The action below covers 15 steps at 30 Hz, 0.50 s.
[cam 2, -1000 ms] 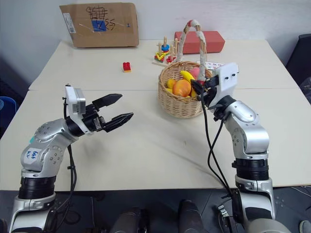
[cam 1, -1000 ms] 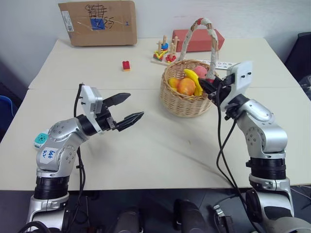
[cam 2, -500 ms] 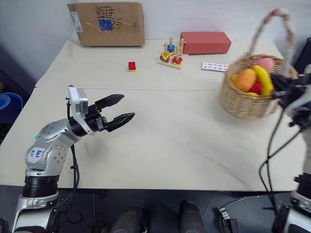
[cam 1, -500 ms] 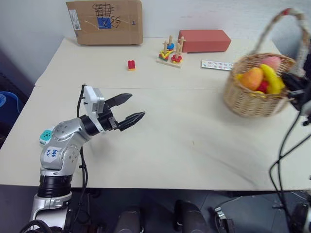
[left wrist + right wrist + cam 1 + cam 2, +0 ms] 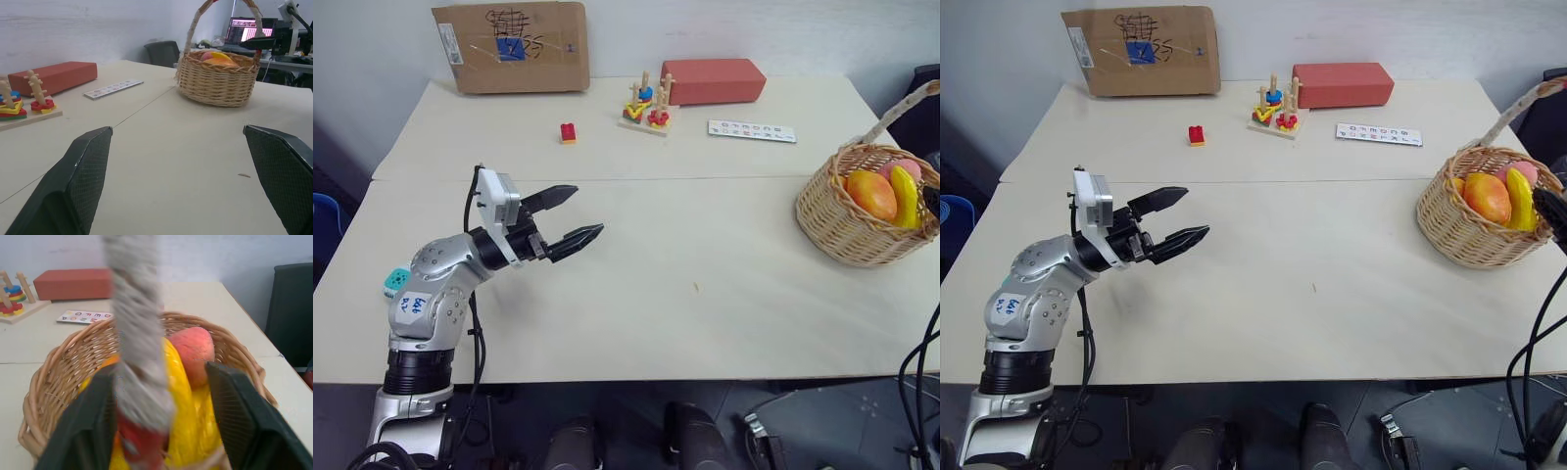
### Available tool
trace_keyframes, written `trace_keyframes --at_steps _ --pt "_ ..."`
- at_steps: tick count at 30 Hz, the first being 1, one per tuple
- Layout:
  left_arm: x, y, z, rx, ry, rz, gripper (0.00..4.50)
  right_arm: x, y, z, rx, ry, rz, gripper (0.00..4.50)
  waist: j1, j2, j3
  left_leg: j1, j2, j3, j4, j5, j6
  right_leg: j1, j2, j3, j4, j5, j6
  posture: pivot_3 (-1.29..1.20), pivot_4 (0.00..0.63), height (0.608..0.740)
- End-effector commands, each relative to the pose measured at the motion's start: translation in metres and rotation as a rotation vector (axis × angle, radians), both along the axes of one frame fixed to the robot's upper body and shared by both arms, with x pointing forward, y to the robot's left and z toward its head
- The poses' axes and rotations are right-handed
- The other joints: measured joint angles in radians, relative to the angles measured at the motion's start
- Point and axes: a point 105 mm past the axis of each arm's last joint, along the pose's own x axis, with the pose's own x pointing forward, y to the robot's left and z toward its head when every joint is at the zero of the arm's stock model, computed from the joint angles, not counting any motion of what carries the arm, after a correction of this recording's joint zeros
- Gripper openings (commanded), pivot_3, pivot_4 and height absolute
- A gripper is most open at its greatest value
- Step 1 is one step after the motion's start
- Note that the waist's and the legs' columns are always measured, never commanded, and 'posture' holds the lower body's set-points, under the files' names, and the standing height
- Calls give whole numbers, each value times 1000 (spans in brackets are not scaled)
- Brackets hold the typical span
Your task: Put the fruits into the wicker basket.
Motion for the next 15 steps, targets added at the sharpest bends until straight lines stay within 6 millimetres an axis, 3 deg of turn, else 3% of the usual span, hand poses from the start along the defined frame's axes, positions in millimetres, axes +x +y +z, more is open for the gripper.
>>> trace_keyframes --at_steps 1,3,10,13,15 --pt "-6 9 5 19 -20 7 4500 -24 -5 34 -89 -71 10 3885 6 0 0 0 0 0 0 0 0 0 0 0 0 0 0 0 150 740" --pt "-9 13 1 38 -6 9 4500 -33 -1 35 -126 -47 34 4488 13 0 0 0 0 0 0 0 0 0 0 0 0 0 0 0 150 740" --pt "-32 47 -24 170 55 70 4500 -77 19 30 -333 43 218 4488 17 0 0 0 1 0 -1 -1 0 0 0 0 -2 0 0 0 150 740" --pt "-44 55 -35 198 98 59 4500 -92 47 1 -430 147 443 4488 17 0 0 1 1 0 0 -1 0 1 0 0 -2 0 0 0 150 740" --pt "-56 51 -41 215 106 35 4500 -96 82 -29 -455 236 664 4488 16 0 0 2 1 0 0 -2 0 1 0 0 -4 0 0 0 150 740"
